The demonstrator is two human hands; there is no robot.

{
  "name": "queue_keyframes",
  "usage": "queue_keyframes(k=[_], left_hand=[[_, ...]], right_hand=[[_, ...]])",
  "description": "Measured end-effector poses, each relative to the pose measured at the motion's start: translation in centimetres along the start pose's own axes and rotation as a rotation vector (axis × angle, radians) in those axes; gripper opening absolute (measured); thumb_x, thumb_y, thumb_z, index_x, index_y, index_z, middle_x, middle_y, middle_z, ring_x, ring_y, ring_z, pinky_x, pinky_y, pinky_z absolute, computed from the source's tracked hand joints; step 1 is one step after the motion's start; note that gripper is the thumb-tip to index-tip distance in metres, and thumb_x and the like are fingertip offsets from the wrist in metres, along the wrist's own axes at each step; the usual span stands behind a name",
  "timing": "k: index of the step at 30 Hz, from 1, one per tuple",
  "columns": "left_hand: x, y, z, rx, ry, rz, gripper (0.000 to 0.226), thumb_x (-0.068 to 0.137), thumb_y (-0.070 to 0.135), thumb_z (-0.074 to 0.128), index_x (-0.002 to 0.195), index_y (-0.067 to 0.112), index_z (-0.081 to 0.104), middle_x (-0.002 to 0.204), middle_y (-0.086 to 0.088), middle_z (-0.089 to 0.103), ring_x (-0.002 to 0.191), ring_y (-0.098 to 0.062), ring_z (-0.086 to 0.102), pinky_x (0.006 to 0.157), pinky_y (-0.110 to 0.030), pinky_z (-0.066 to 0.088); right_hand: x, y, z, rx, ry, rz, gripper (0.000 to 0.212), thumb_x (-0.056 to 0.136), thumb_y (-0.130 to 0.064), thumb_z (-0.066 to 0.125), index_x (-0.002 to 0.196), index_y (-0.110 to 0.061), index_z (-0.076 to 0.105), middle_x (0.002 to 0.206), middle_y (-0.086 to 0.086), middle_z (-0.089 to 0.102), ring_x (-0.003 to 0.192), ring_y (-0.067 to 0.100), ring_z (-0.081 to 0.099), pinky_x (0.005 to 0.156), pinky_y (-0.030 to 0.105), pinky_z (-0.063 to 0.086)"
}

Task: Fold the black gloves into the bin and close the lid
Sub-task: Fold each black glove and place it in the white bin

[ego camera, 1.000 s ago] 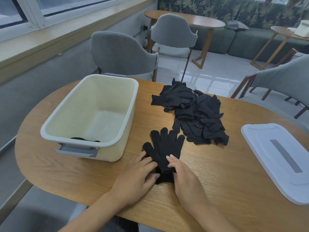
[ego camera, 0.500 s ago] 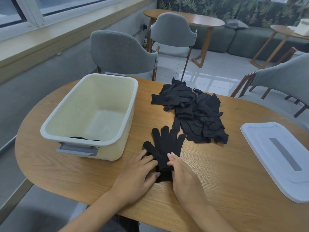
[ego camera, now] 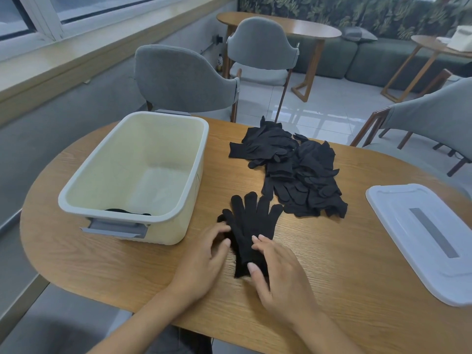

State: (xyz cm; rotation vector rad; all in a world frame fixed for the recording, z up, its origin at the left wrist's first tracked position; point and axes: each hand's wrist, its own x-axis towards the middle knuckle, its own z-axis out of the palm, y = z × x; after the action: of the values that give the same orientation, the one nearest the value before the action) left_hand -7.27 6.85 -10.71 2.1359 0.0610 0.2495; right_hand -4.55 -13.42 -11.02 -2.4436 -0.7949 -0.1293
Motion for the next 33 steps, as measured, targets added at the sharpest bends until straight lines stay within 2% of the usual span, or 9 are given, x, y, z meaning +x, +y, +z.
queue_keyframes(k=[3, 5, 9, 12, 15, 19, 22, 27, 33], left_hand=[[0.0, 0.8, -0.2, 0.046, 0.193, 0.011, 0.007, 0.099, 0.028, 0.056, 0.092, 0.030, 0.058, 0.096, 0.019, 0.058, 0.096, -0.007, 0.058, 0.080, -0.021, 0.048], [-0.1, 1.2, -0.3, 0.199, 0.158, 0.111, 0.011, 0.098, 0.033, 0.057, 0.088, 0.028, 0.055, 0.090, 0.018, 0.051, 0.087, -0.008, 0.052, 0.072, -0.025, 0.045], [-0.1, 0.5, 0.5, 0.335, -0.089, 0.253, 0.020, 0.096, 0.042, 0.058, 0.106, 0.026, 0.064, 0.107, 0.018, 0.053, 0.106, -0.002, 0.049, 0.086, -0.024, 0.046], [-0.2, -0.3, 1.1, 0.342, -0.138, 0.267, 0.030, 0.096, 0.044, 0.058, 0.119, 0.026, 0.066, 0.122, 0.019, 0.054, 0.122, 0.001, 0.046, 0.098, -0.023, 0.045], [-0.4, -0.9, 1.2, 0.349, -0.135, 0.262, 0.033, 0.097, 0.044, 0.058, 0.125, 0.029, 0.066, 0.129, 0.021, 0.055, 0.132, 0.003, 0.040, 0.107, -0.022, 0.040], [-0.4, -0.9, 1.2, 0.390, -0.154, 0.272, 0.038, 0.099, 0.048, 0.052, 0.131, 0.031, 0.062, 0.136, 0.022, 0.053, 0.138, 0.002, 0.035, 0.113, -0.021, 0.034], [-0.5, -0.7, 1.2, 0.403, -0.167, 0.271, 0.040, 0.099, 0.050, 0.048, 0.132, 0.031, 0.061, 0.139, 0.022, 0.050, 0.138, 0.003, 0.033, 0.113, -0.020, 0.032], [-0.5, -0.7, 1.1, 0.403, -0.158, 0.256, 0.036, 0.099, 0.049, 0.050, 0.129, 0.031, 0.060, 0.144, 0.020, 0.043, 0.135, 0.004, 0.035, 0.108, -0.012, 0.028], [-0.6, -0.5, 1.1, 0.448, -0.200, 0.283, 0.041, 0.102, 0.047, 0.039, 0.136, 0.030, 0.056, 0.146, 0.018, 0.045, 0.142, -0.001, 0.028, 0.115, -0.019, 0.025]], right_hand=[[0.3, 0.2, -0.1, 0.080, -0.002, 0.099, 0.041, 0.105, -0.045, 0.027, 0.131, -0.030, 0.056, 0.132, -0.025, 0.055, 0.131, -0.006, 0.042, 0.107, 0.013, 0.030], [0.7, 0.5, -0.1, 0.108, -0.007, 0.155, 0.034, 0.105, -0.042, 0.032, 0.127, -0.035, 0.057, 0.127, -0.028, 0.056, 0.127, -0.007, 0.044, 0.102, 0.009, 0.031], [2.0, 0.8, -0.3, 0.098, -0.053, 0.171, 0.020, 0.101, -0.028, 0.052, 0.117, -0.037, 0.061, 0.114, -0.027, 0.058, 0.113, -0.005, 0.047, 0.094, 0.013, 0.039], [3.5, 0.9, -0.8, 0.086, -0.068, 0.165, 0.020, 0.099, -0.022, 0.054, 0.112, -0.035, 0.062, 0.108, -0.021, 0.058, 0.107, -0.001, 0.048, 0.091, 0.017, 0.041], [4.8, 1.5, -0.6, -0.008, -0.065, 0.066, 0.034, 0.097, -0.010, 0.054, 0.126, -0.025, 0.063, 0.131, -0.012, 0.058, 0.126, 0.004, 0.045, 0.108, 0.023, 0.038], [6.6, 2.2, -0.1, -0.120, -0.200, 0.018, 0.045, 0.104, -0.020, 0.041, 0.149, -0.025, 0.043, 0.159, -0.012, 0.030, 0.150, 0.006, 0.015, 0.123, 0.028, 0.015], [7.1, 2.7, 0.2, -0.202, -0.242, -0.043, 0.050, 0.106, -0.027, 0.034, 0.156, -0.026, 0.031, 0.165, -0.008, 0.018, 0.153, 0.009, 0.006, 0.124, 0.035, 0.014], [6.9, 3.0, 0.3, -0.253, -0.232, -0.074, 0.055, 0.103, -0.026, 0.034, 0.157, -0.029, 0.025, 0.166, -0.006, 0.016, 0.153, 0.011, 0.004, 0.124, 0.035, 0.010], [7.1, 2.7, 0.0, -0.266, -0.266, -0.092, 0.057, 0.104, -0.026, 0.036, 0.158, -0.034, 0.020, 0.167, -0.003, 0.011, 0.153, 0.016, 0.000, 0.123, 0.035, 0.005]])
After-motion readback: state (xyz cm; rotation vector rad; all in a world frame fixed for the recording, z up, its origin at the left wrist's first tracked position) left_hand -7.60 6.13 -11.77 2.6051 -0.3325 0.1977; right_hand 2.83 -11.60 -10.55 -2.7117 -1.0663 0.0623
